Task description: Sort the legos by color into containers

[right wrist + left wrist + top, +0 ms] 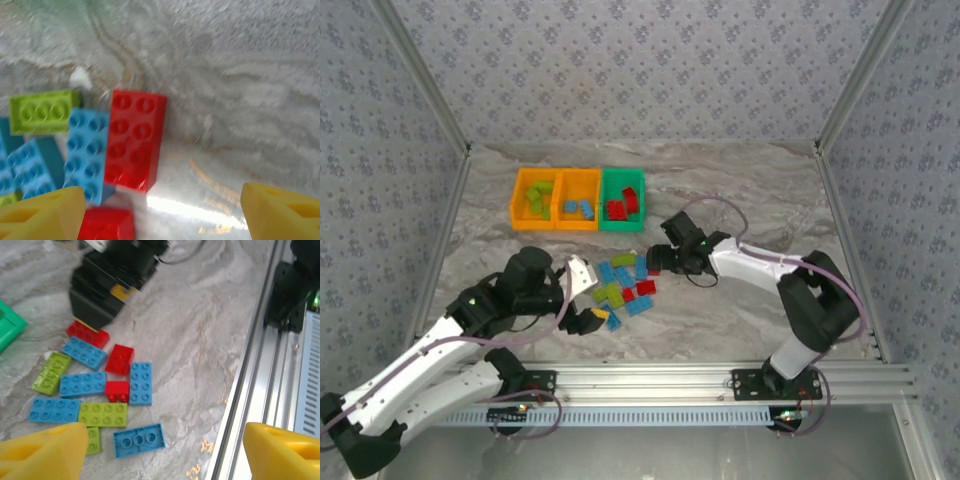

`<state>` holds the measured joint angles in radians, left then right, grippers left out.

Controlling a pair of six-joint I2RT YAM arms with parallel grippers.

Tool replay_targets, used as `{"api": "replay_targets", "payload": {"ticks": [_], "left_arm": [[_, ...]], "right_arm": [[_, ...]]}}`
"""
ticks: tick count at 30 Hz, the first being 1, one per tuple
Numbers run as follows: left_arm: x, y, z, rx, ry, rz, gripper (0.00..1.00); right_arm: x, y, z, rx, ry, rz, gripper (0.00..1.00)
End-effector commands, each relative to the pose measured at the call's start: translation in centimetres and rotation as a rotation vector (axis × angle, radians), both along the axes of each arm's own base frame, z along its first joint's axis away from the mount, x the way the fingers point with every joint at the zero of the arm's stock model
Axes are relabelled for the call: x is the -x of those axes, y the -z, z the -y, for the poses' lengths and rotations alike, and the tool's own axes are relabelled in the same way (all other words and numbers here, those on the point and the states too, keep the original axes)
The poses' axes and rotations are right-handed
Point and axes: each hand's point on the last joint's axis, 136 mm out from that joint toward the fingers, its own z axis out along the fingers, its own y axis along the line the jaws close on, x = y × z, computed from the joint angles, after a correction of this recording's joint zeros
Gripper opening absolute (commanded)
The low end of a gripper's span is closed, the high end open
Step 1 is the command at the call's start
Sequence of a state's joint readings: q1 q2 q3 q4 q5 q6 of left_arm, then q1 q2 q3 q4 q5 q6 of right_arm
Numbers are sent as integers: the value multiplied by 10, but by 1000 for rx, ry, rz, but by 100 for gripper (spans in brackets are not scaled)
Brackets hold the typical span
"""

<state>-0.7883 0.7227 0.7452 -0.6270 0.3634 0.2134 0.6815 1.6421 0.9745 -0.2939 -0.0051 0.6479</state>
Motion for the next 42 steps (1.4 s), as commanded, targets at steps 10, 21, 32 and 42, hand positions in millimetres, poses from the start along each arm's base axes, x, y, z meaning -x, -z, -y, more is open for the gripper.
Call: {"api": "replay_targets", "payload": {"ticks": [10,21,32,42], "left_arm": [[11,21,2,-59,115,11,83],[12,19,2,-49,128,36,82],[31,-8,4,121,215,169,99],[-10,-23,-15,111,-24,295,99]], "right_arm": [[-41,25,-15,47,137,-20,65],[-19,48,-7,179,192,-69,41],[-3,-13,22,171,235,109,23],[-69,-144,-47,69,24,548,24]]}}
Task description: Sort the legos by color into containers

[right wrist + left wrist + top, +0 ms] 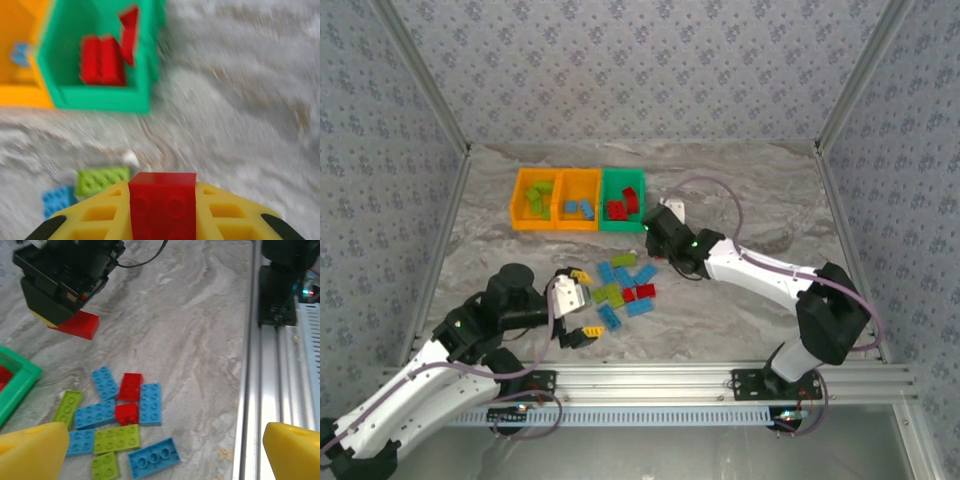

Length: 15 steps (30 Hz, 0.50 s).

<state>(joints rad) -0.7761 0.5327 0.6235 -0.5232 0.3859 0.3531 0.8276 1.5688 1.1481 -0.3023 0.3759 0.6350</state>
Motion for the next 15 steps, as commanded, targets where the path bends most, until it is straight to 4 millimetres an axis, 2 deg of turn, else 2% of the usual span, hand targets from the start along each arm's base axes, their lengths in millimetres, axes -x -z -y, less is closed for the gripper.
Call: {"api": "replay_targets", "payload": {"ticks": [1,6,9,15], "left_arm": [[-24,-16,-10,44,-137,71,99],[-54,-22,-36,38,-364,97,99],[-64,-25,-48,38,-453,96,99],[-74,-20,-54,22,-509,76,99]], "right_arm": [[-47,-45,-28,18,-64,178,24],[-118,-46,-66,-40,-96,199,24],[-151,-31,-85,-29,-96,191,24],[-194,-4,-114,-41,-113,196,30]]}}
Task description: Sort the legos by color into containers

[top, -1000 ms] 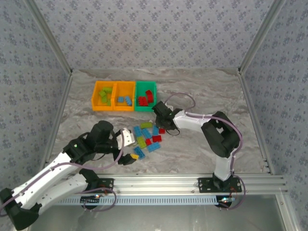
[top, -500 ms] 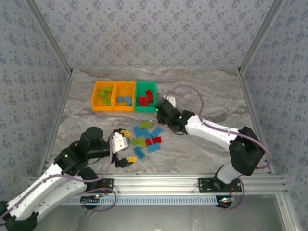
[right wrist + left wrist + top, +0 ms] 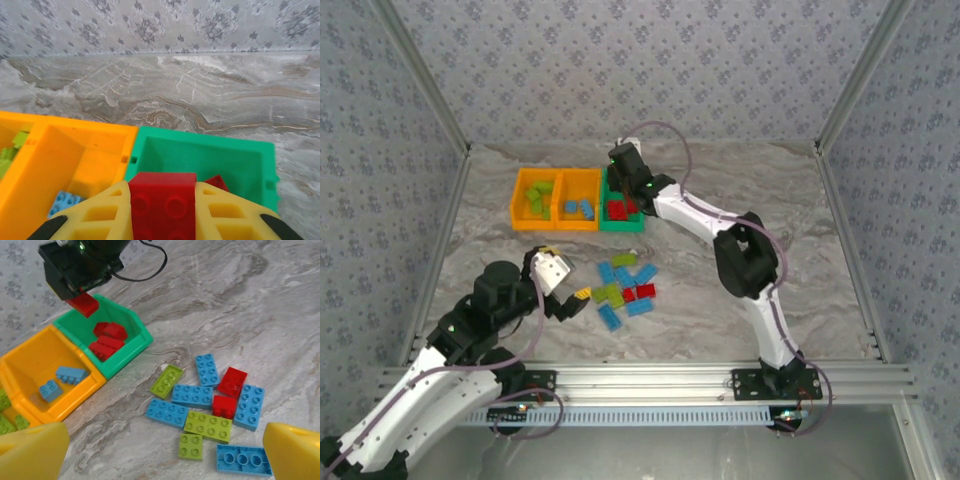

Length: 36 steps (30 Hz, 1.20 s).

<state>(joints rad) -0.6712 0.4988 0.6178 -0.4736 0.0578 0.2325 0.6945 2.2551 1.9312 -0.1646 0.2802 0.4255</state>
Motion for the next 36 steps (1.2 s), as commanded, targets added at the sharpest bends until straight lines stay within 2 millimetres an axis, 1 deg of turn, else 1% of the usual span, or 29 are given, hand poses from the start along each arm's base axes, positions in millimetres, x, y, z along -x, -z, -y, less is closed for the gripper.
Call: {"api": "replay_targets", "payload": {"ticks": [1,3,4,5,8,11,13,14,17,19,20,21,22,23,24,25,27,28,29,30,32,33,35,36], "left_arm": [[-9,-10,-5,21,-58,9,99],[-9,-8,-5,19,-61,-1,99],[-9,-7,-4,17,-61,-4,99],[-9,-7,-4,15,-60,-4,99],[-10,-6,-5,16,-65,-2,99],[-10,-7,-5,17,-64,-3,99],[-10,-7,-6,19,-72,-3,99],[-11,-8,-8,25,-85,-5,99],[-20,-20,-18,100,-191,-21,98],[-26,-30,-26,169,-284,-44,95],[-30,-34,-31,219,-345,-71,93],[-33,-35,-38,269,-420,-111,90],[-36,-34,-44,316,-499,-158,88],[-39,-29,-49,370,-583,-220,87],[-41,-23,-50,409,-634,-280,86],[-42,-17,-47,435,-659,-327,86],[-47,-1,-35,479,-695,-439,84],[-50,7,-27,485,-700,-487,83],[-54,17,-18,484,-705,-541,83],[-58,30,-8,474,-718,-597,82],[-65,54,9,438,-748,-692,81],[-68,67,20,404,-753,-735,81],[-76,92,35,330,-770,-792,81],[-79,106,40,299,-792,-820,81]], "right_arm": [[-14,3,-17,22,-44,13,32],[-19,9,-20,50,-53,1,37],[-20,9,-21,60,-58,-3,42],[-19,8,-20,67,-61,-7,51],[-15,-4,-16,85,-68,2,61],[-6,-24,-7,100,-73,14,61],[6,-42,0,96,-85,23,60],[15,-55,3,90,-96,33,60],[52,-83,20,83,-134,46,61],[87,-102,32,59,-188,41,63],[107,-110,36,46,-233,37,64],[133,-118,44,39,-278,36,66],[156,-124,49,37,-319,38,68],[182,-129,55,40,-370,43,72],[209,-133,62,47,-412,52,76],[230,-134,68,59,-440,51,79],[276,-131,82,66,-495,31,86],[291,-129,88,57,-510,14,88],[309,-118,95,48,-527,-26,90],[323,-109,100,29,-534,-61,92],[342,-100,108,-32,-534,-100,99],[349,-97,110,-59,-534,-109,100],[354,-86,115,-86,-525,-121,100],[353,-81,118,-89,-506,-120,100]]}}
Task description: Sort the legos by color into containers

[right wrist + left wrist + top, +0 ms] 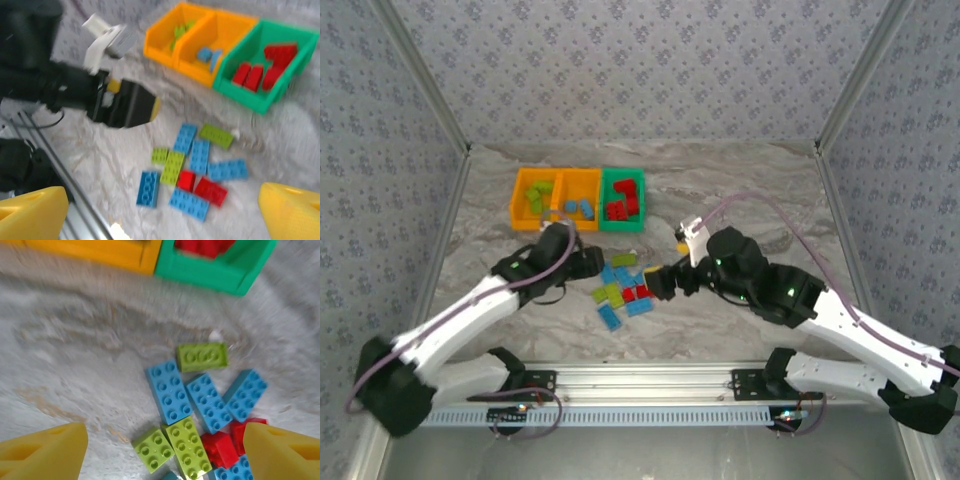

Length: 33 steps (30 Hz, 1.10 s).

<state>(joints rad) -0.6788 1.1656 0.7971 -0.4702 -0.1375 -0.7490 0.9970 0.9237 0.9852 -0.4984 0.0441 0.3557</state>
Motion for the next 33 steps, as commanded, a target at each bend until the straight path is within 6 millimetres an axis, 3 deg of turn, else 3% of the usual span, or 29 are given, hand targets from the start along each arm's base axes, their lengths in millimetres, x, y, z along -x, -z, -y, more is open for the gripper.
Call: {"api": "replay_targets", "payload": {"ticks": [1,5,11,15,22,26,29,31,33], "left_arm": [[-11,20,27,50,-53,-110,80],[-25,53,41,44,-85,-162,76],[-34,88,33,-12,-132,-207,73],[-36,99,34,-34,-115,-217,70],[-26,107,17,-92,-136,-231,49],[-17,107,3,-98,-155,-228,31],[-14,95,-8,-83,-172,-201,21],[-17,76,-13,-73,-174,-156,19],[-25,44,-18,-77,-173,-68,19]], "right_arm": [[7,31,7,15,40,-99,100],[0,38,7,38,57,-108,100],[-6,46,2,75,66,-122,100],[-8,52,2,86,77,-133,100],[-9,53,3,84,93,-139,100],[-6,52,-4,74,57,-149,100],[-1,53,-13,67,8,-167,100],[1,52,-18,59,-8,-169,100],[-1,47,-20,44,0,-157,100]]}}
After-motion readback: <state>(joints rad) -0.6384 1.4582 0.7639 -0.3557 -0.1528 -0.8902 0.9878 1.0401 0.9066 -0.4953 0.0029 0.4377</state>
